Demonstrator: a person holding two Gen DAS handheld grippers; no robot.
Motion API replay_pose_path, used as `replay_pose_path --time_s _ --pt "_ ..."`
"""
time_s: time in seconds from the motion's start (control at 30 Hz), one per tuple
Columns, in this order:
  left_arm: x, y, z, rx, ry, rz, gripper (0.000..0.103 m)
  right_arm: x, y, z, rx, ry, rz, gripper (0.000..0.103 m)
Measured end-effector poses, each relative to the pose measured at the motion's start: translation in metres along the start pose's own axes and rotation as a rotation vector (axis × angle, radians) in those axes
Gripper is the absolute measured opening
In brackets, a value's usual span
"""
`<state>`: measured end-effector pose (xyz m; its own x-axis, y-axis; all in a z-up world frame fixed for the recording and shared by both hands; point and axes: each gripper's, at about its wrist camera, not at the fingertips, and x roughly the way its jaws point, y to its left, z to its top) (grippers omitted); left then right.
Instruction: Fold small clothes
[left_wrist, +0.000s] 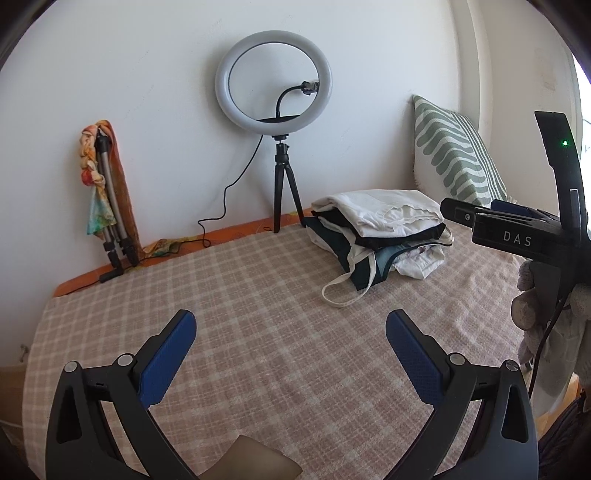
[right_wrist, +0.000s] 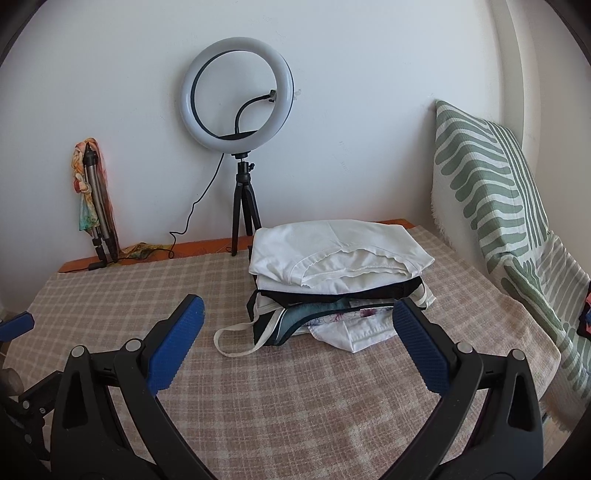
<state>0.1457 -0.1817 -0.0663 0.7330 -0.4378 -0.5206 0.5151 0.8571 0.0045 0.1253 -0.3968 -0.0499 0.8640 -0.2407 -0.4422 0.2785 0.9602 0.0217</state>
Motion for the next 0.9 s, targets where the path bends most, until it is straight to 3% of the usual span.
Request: replay_pose_path --time_s 0.23,0.7,0.9 --pt "0.001 0.006 -0.01 -0.021 -0.043 0.029 0.102 0.005 -0.002 -0.008 0.012 -0.002 -0.012 0.103" --pt "-0.013 0.014 -0.008 -0.043 -0.086 0.006 0.102 -0.02 0.014 -0.002 -0.017 -0.065 -0.01 0.103" --pt "-0.019 0.02 -0.008 -0.069 -0.099 0.015 0.102 -0.021 0.018 -0.006 -0.019 -0.047 0.007 0.103"
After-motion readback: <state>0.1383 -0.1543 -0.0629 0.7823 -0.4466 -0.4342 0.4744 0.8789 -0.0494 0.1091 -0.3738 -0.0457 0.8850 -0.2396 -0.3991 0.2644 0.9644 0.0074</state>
